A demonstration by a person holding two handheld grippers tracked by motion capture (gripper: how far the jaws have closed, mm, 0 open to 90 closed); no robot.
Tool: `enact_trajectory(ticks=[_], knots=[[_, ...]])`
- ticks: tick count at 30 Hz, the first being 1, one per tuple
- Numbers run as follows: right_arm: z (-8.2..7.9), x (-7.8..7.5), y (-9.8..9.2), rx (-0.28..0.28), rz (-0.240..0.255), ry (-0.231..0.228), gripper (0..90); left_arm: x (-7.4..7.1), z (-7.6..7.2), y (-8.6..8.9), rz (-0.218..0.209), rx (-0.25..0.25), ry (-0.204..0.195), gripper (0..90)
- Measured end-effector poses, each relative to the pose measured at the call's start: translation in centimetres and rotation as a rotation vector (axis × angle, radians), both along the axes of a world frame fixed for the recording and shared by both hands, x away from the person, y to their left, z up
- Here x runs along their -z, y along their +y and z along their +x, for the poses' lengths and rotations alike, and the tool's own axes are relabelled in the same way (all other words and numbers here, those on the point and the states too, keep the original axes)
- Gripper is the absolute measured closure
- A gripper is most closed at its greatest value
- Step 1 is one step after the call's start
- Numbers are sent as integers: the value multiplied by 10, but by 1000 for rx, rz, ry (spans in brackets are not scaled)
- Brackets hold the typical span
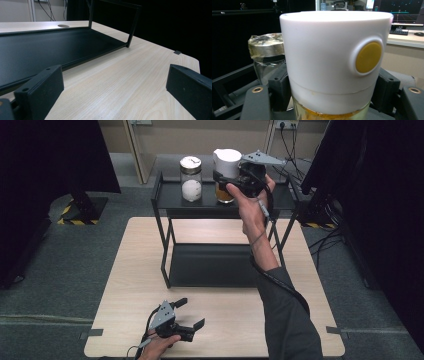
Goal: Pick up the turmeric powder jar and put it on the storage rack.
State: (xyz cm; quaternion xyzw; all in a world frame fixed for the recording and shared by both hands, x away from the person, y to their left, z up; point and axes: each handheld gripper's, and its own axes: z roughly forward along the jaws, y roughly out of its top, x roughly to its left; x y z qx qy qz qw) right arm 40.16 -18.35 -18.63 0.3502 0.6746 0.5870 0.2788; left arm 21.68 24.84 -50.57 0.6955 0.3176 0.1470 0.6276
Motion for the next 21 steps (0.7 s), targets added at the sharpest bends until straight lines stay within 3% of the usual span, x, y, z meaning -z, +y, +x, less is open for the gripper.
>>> enact_trajectory(ticks=[17, 21], knots=[[3, 10, 1, 8, -4, -22, 300, 0, 0, 0, 1, 2, 2, 7], [2, 9, 3, 2, -8, -17, 159, 0, 0, 0, 3, 3, 0, 7]])
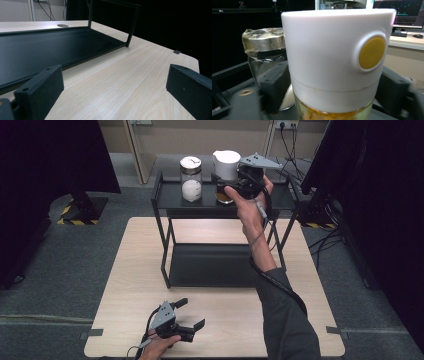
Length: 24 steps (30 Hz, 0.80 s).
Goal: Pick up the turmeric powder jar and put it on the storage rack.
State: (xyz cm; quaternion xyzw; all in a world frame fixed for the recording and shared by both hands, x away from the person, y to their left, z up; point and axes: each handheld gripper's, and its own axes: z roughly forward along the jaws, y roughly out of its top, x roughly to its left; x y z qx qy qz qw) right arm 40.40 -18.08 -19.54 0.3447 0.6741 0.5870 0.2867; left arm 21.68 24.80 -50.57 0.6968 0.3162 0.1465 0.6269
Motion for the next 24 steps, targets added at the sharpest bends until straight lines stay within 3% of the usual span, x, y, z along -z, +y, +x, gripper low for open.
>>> enact_trajectory(ticks=[6, 24], knots=[[-6, -1, -1, 29, 9, 5, 34, 0, 0, 0, 1, 0, 0, 7], [-19, 10, -32, -36, 41, -20, 4, 0, 1, 0, 4, 0, 5, 7]])
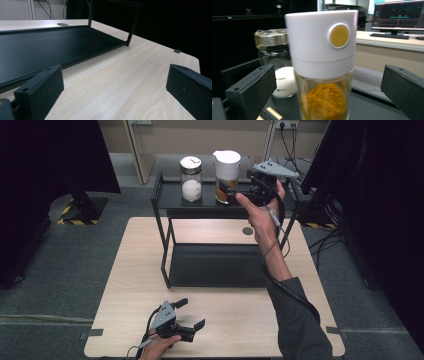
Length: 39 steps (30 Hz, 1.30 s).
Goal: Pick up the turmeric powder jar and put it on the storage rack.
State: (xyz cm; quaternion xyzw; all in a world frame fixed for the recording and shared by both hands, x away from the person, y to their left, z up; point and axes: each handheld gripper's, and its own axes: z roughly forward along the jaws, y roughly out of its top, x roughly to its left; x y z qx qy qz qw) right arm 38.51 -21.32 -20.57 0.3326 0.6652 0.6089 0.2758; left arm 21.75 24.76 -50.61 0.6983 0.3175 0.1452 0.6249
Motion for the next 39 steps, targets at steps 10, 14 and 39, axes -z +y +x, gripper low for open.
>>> enact_trajectory(ticks=[10, 14, 39], knots=[[-16, 14, -12, -67, 27, -16, 4, 0, 0, 0, 1, -2, 0, 7], [-22, 18, -16, -77, 8, -34, 4, 0, 0, 0, 1, -2, 0, 7], [-61, 70, -58, -214, 67, -50, 4, 0, 0, 0, -3, -2, 6, 7]])
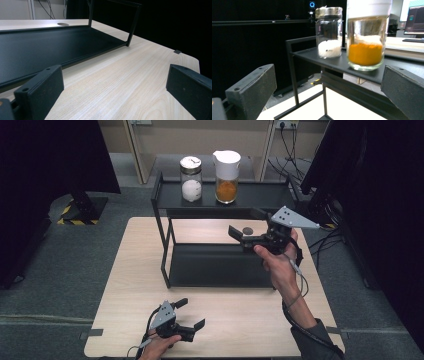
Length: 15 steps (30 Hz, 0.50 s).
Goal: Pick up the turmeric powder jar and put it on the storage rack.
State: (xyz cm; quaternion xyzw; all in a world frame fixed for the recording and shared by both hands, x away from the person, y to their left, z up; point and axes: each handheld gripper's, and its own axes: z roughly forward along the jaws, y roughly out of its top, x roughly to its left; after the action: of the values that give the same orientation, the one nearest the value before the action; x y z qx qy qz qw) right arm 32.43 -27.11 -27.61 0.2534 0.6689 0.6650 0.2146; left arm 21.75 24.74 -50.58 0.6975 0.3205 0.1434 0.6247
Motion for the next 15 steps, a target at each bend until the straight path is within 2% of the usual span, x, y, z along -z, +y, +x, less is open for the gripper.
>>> enact_trajectory(ticks=[15], knots=[[-22, 33, -3, -21, -29, -21, 4, 0, 0, 0, 1, -3, -3, 7]])
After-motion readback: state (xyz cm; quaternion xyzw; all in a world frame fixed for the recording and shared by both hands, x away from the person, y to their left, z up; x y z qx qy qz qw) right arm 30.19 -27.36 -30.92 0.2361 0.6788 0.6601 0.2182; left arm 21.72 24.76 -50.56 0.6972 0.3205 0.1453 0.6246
